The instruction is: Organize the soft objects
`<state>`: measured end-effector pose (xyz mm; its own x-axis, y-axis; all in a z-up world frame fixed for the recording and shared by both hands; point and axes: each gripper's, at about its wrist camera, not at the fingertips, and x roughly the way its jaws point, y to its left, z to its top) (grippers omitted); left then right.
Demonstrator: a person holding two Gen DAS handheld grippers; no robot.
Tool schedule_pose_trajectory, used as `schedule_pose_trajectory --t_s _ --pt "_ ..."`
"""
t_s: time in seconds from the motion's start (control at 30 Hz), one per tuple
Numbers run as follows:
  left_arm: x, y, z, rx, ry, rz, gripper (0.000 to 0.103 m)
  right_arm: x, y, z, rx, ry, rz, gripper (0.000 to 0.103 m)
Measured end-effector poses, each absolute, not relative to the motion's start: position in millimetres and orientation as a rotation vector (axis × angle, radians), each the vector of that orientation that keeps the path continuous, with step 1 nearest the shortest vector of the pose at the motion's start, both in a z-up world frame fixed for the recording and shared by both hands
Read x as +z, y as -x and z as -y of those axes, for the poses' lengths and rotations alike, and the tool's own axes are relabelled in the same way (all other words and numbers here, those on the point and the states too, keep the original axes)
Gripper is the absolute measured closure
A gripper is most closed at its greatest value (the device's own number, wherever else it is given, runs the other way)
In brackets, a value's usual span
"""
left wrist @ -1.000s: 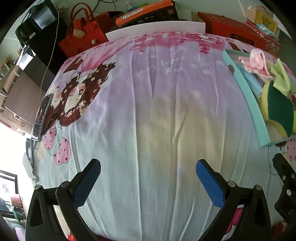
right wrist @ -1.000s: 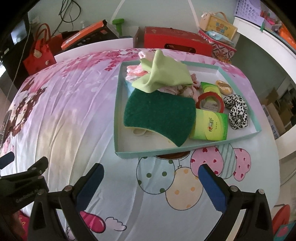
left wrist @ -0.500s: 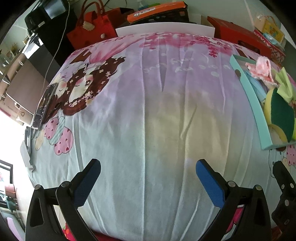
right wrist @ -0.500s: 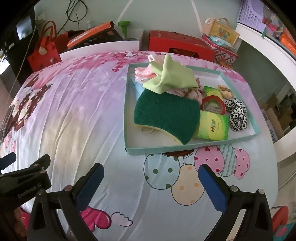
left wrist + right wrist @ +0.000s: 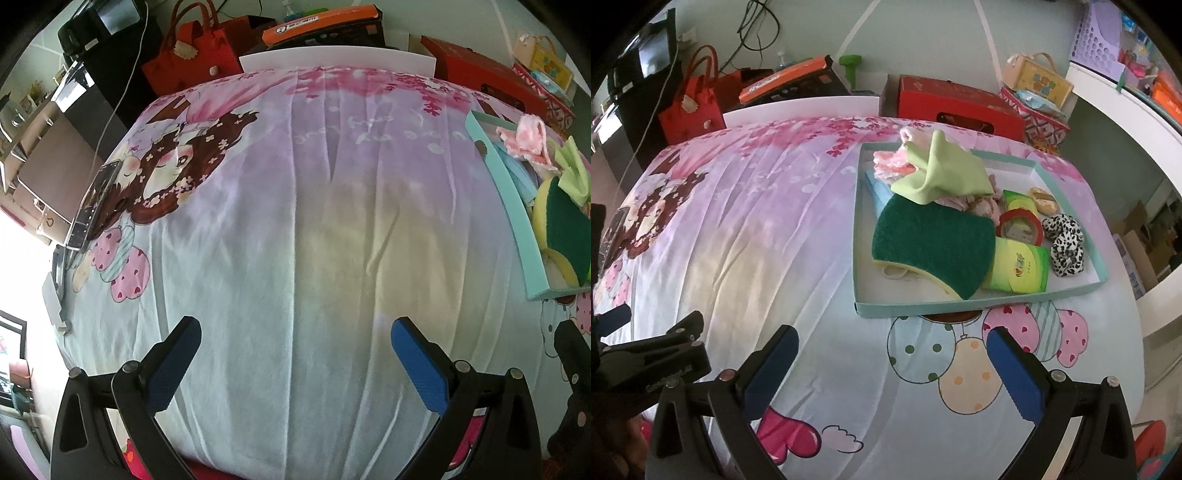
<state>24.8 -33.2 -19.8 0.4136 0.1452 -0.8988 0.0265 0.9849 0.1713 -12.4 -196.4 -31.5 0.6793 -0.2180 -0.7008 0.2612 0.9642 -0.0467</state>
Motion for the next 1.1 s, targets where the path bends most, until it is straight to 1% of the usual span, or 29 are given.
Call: schedule_pose_trajectory --t_s 0.5,1.1 --pt "-5.9 -15.6 26.1 0.067 -0.102 -1.057 0.001 -31.1 12.6 189.1 -0.257 -0.027 -0.77 0.0" --pt "-3.6 -12.9 27.6 0.062 -0.102 -1.042 0.001 -31.4 13.6 194.6 -0.268 -0.057 -0.77 0.0"
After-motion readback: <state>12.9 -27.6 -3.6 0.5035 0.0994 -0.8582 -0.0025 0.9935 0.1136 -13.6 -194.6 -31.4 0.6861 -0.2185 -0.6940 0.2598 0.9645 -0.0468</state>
